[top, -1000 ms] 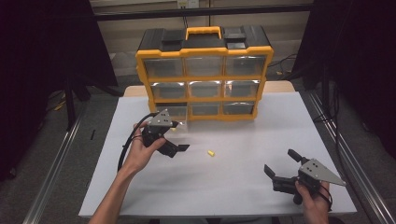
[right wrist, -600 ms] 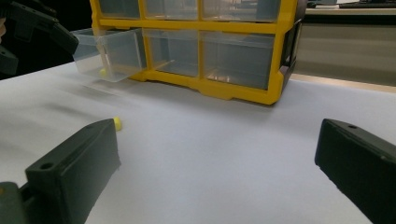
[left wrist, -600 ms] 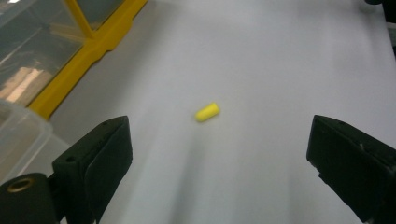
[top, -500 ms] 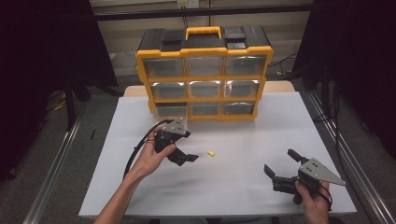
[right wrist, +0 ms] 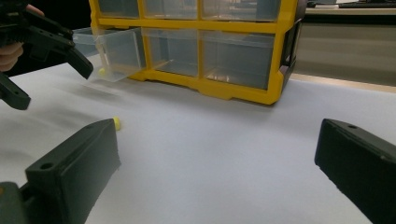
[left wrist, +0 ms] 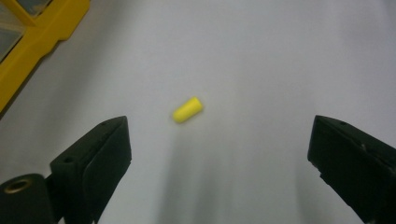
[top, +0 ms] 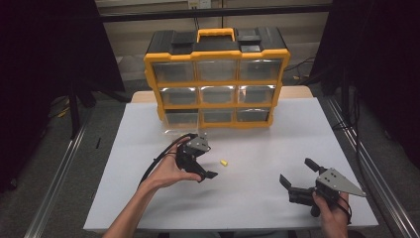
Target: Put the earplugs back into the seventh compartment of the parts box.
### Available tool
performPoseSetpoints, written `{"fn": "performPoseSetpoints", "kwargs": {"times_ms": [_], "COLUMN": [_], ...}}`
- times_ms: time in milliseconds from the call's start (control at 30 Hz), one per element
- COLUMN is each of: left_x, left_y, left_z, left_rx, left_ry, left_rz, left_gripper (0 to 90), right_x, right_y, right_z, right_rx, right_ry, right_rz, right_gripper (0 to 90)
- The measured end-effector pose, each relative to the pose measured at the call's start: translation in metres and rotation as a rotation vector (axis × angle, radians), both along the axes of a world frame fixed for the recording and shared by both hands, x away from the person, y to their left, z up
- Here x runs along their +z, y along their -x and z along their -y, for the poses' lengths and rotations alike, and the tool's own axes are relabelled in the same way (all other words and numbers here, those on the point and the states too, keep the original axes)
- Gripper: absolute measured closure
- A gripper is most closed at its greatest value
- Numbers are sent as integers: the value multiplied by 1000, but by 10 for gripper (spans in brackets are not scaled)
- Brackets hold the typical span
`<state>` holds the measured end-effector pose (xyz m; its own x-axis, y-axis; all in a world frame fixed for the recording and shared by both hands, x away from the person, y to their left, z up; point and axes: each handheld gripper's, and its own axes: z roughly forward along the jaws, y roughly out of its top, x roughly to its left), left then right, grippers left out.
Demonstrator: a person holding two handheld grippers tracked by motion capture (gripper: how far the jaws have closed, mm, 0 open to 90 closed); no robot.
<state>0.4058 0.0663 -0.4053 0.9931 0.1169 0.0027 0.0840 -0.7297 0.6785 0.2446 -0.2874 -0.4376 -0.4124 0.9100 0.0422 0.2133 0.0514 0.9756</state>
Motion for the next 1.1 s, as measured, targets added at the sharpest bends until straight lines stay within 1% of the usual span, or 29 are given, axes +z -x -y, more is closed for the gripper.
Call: {"fn": "performPoseSetpoints", "kwargs": {"times_ms": [33,67,100,167,200,233,267,300,333,367,400,433,467,500,533,600,633,667,733,767,800,833,867,900,933,967,1033,1067,1100], "left_x": [-1,-3,-4,-6,-8,-8,-9,-10,-11,-12,-13,-16,-16,-18,-20,-22,-24,-27,-30,-32,-34,-34,-33,-32,-31,-30,-31,-30,-30], "left_y": [-1,-2,-3,-4,-5,-6,-7,-8,-9,-12,-13,-15,-17,-18,-20,-23,-24,-25,-28,-29,-30,-30,-29,-28,-28,-28,-30,-31,-31], "left_z": [2,5,9,14,17,19,21,23,25,27,29,31,32,33,34,35,35,36,37,38,39,40,41,42,43,44,45,45,46], "left_rx": [0,0,-4,-18,-21,-27,-15,-24,-20,-30,-43,-38,-57,-55,-53,-55,-53,-37,-42,-39,-35,-35,-43,-49,-51,-50,-46,-53,-59], "left_ry": [0,1,-9,-27,-25,-34,-27,-34,-26,-27,-40,-48,-58,-54,-62,-76,-85,-84,-106,-114,-123,-134,-136,-138,-149,-156,-158,-158,-155], "left_rz": [1,-6,-10,-2,1,-6,7,8,7,3,-9,5,-8,-8,-14,-27,-26,-12,-26,-27,-9,-5,2,16,25,28,25,26,26], "left_gripper": [72,72,75,98,110,123,127,130,145,165,173,179,206,232,265,272,292,317,334,350,363,379,387,414,449,451,493,507,542], "right_x": [0,0,0,0,0,0,0,0,0,0,0,0,0,0,0,0,0,0,0,0,0,0,0,0,0,0,0,0,0], "right_y": [0,0,0,0,1,1,0,0,0,0,1,1,1,0,0,1,0,0,0,0,1,1,1,1,0,0,0,0,1], "right_z": [0,0,0,0,1,1,1,1,1,0,1,1,1,1,1,1,1,1,1,1,0,1,1,1,1,1,1,0,0], "right_rx": [0,-1,-2,-1,-1,-1,-1,-1,-1,0,1,1,0,0,0,3,3,2,2,3,5,5,5,3,2,1,2,3,9], "right_ry": [0,0,-1,0,0,0,0,-1,-1,-1,0,1,-1,0,1,0,1,1,-1,1,0,1,1,-2,-1,0,0,-1,2], "right_rz": [0,0,1,0,0,1,1,1,0,0,0,0,1,2,1,-1,0,-1,-2,-1,-3,-2,-1,-1,-1,-2,-4,-6,-7], "right_gripper": [0,0,0,0,0,0,0,0,0,0,0,0,0,0,0,0,0,0,0,0,0,0,0,0,0,0,0,0,0]}}
